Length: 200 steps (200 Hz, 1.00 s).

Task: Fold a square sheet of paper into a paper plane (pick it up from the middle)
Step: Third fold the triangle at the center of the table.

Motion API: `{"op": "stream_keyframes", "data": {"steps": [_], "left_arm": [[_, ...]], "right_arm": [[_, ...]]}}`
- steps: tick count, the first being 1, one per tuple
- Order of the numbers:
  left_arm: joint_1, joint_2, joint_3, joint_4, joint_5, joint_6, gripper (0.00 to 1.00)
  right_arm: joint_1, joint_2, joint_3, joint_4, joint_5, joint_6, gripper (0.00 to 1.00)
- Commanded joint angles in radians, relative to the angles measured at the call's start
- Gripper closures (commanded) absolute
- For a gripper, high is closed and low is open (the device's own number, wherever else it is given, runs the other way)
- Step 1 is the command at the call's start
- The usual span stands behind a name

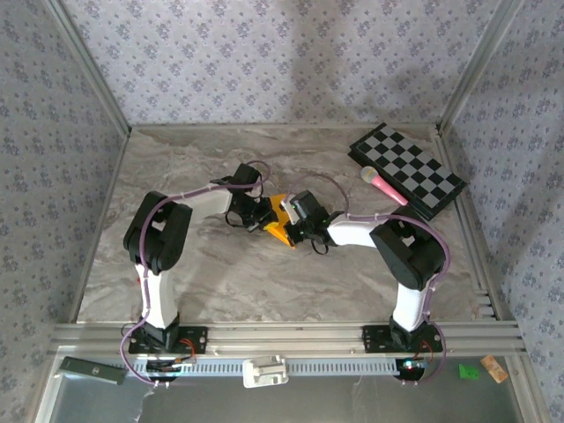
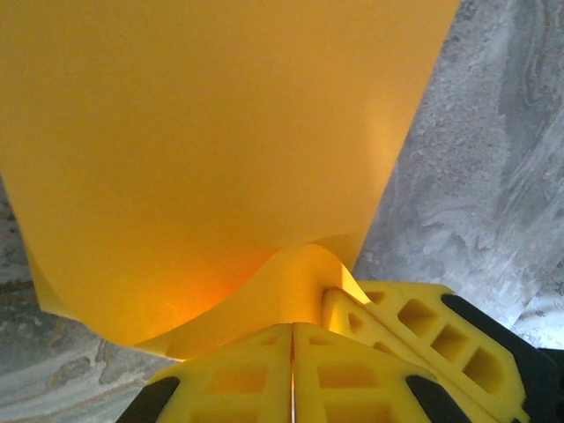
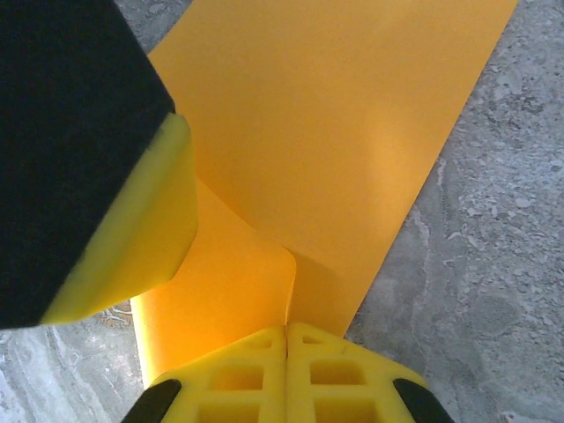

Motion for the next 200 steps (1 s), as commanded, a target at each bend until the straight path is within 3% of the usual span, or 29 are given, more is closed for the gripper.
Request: {"op": "stream_keyframes", "data": {"steps": [1, 161, 200], "left_arm": [[-0.004, 0.02, -0.012, -0.002, -0.004, 0.01, 0.92], [-0.002, 0.062, -0.041, -0.046, -0.079, 0.031, 0.95], [-0.001, 0.065, -0.057, -0.061, -0.109, 0.021, 0.97]], "right_arm": [[-0.005, 0.021, 0.013, -0.038, 0.014, 0.01, 1.0], [-0.006, 0.005, 0.065, -0.084, -0.002, 0.03, 1.0], [-0.036, -0.056, 0.162, -0.207, -0.051, 0.129, 0.82]]}}
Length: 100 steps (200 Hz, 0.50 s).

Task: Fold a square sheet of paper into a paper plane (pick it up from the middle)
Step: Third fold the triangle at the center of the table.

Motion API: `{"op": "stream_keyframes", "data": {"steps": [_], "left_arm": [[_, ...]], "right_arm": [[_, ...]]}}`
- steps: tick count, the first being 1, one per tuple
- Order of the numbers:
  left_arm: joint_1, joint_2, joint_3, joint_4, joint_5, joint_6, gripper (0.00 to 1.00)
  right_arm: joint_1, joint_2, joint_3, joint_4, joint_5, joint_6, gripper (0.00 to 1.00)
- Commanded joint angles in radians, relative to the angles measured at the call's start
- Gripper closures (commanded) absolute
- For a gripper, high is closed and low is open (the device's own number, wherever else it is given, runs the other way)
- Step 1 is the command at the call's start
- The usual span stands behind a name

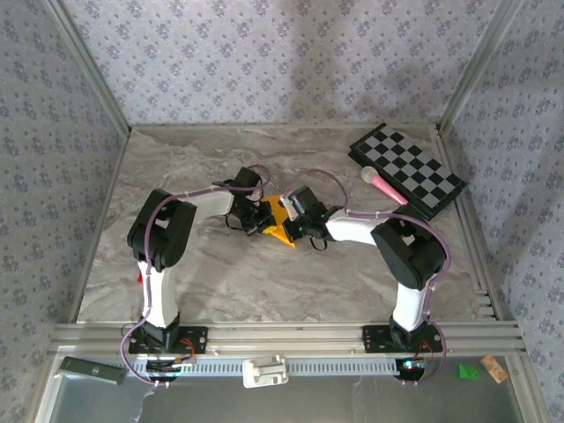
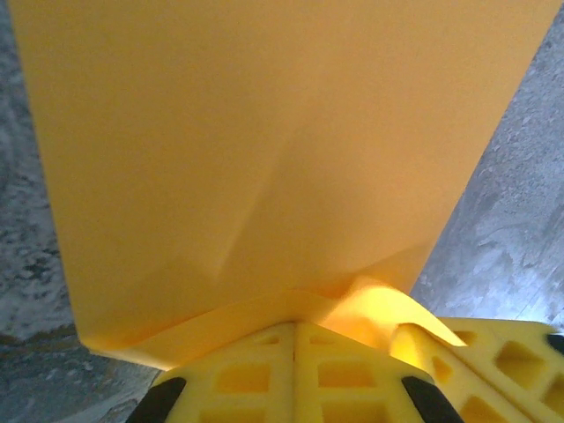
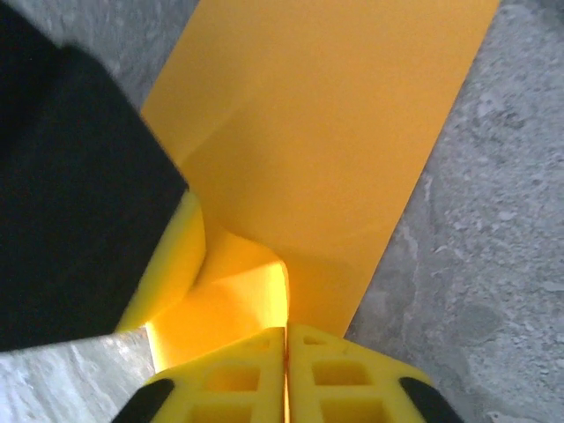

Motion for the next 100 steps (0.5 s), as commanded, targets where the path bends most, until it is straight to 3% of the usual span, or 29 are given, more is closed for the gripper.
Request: {"op": "stream_keyframes", "data": {"steps": [1, 20, 41, 70, 100], "left_arm": [[-0.002, 0.032, -0.045, -0.064, -0.084, 0.01, 0.97], [0.001, 0.035, -0.052, -0.062, -0.086, 0.005, 0.98], [0.0, 0.035, -0.054, -0.062, -0.089, 0.002, 0.98], [0.0, 0.037, -0.055, -0.058, -0.091, -0.003, 0.98], [-0.001, 0.035, -0.066, -0.048, -0.094, -0.012, 0.98]], "right_arm": [[-0.028, -0.058, 0.081, -0.103, -0.046, 0.093, 0.81], [-0.067, -0.084, 0.113, -0.165, -0.117, 0.173, 0.71], [-0.109, -0.102, 0.107, -0.194, -0.196, 0.232, 0.68], [-0.125, -0.119, 0.062, -0.181, -0.302, 0.245, 0.7], [-0.111, -0.094, 0.041, -0.201, -0.401, 0.192, 0.81]]}}
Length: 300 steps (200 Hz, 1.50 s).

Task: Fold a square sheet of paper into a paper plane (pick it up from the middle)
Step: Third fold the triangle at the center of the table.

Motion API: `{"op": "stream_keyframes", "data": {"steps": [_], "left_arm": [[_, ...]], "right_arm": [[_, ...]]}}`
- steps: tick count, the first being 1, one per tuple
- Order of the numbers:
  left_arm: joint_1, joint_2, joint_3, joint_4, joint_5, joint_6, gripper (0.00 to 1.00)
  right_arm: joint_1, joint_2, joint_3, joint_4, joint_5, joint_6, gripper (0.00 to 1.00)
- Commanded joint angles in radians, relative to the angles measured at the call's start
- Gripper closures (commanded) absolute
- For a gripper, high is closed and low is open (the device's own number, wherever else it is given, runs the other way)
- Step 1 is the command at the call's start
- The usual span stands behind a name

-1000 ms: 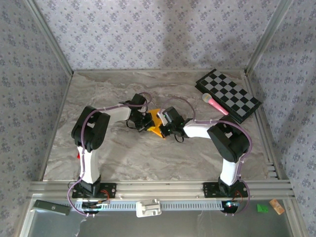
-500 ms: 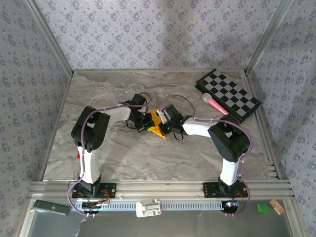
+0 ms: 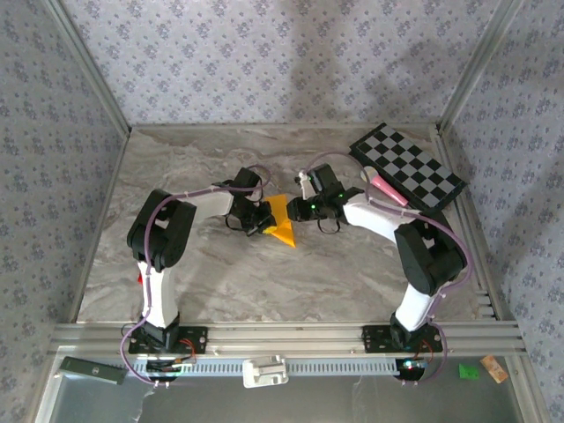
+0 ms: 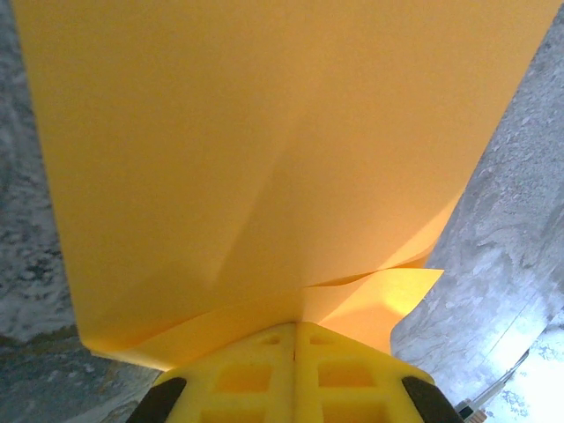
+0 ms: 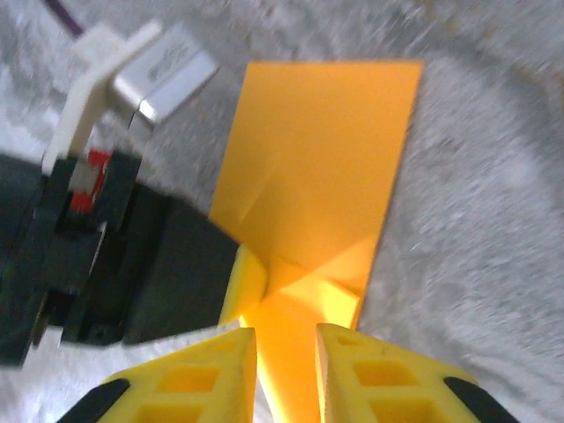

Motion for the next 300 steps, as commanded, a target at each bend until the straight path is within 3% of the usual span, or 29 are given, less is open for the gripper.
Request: {"op": "stream_keyframes", "data": {"steps": [1, 56, 162, 300], "left_arm": [[-0.001, 0.038, -0.052, -0.066, -0.094, -0.009, 0.98], [0.002, 0.043, -0.054, -0.056, -0.097, -0.019, 0.98], [0.005, 0.05, -0.047, -0.069, -0.086, -0.008, 0.97], [0.007, 0.057, -0.045, -0.075, -0.089, -0.005, 0.97]], "right_arm": [[0.017, 0.006, -0.024, -0.06, -0.131, -0.019, 0.81], [0.069, 0.09, 0.014, -0.108, -0.137, -0.085, 0.96], [0.082, 0.188, 0.096, -0.185, -0.044, -0.084, 0.99], [0.094, 0.14, 0.096, -0.186, -0.074, -0.117, 0.98]]}}
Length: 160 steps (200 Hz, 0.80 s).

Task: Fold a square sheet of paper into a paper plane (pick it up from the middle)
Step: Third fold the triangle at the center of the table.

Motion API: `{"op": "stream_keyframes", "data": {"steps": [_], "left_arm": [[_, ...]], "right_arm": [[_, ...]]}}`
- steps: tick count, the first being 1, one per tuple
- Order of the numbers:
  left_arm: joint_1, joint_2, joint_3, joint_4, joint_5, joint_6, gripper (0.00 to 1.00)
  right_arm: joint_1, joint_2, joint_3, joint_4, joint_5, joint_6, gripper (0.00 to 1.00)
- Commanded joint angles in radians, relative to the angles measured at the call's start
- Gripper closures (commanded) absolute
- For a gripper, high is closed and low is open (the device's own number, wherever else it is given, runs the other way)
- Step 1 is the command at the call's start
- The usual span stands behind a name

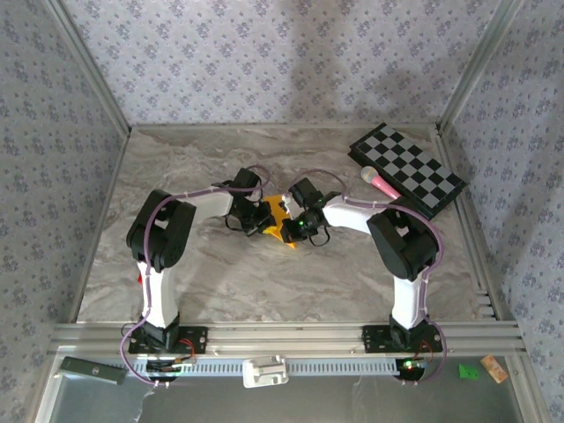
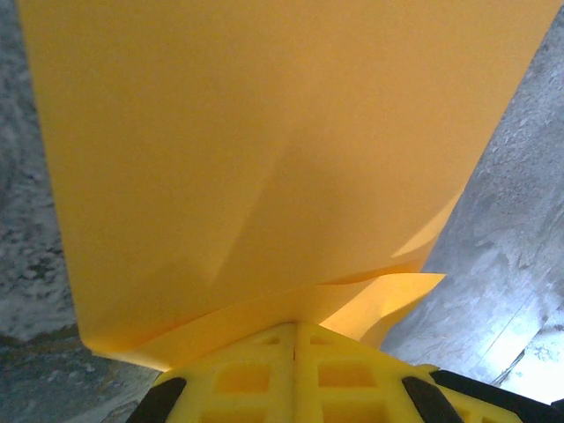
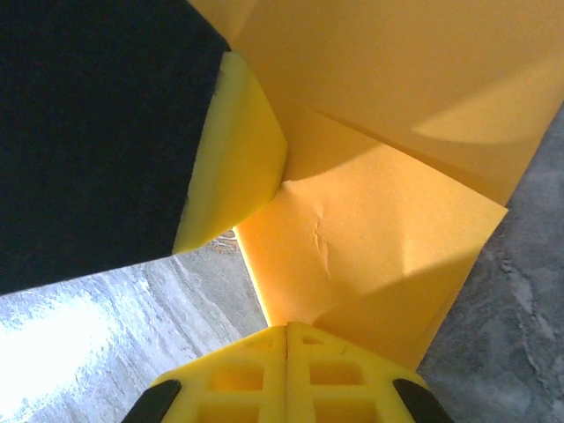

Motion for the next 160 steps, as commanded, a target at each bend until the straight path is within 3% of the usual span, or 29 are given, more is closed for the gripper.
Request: {"op": "stream_keyframes", "data": {"steps": [1, 112, 160], "left_arm": [[0.005, 0.058, -0.039, -0.083, -0.094, 0.003, 0.97], [0.011, 0.07, -0.039, -0.096, -0.095, 0.019, 0.97], [0.013, 0.077, -0.037, -0.101, -0.092, 0.03, 0.97]], "right_arm": [[0.014, -0.042, 0.018, -0.026, -0.018, -0.032, 0.98], [0.05, -0.02, 0.053, -0.1, 0.131, -0.063, 0.99], [0.049, -0.021, 0.055, -0.099, 0.133, -0.064, 0.99]]}}
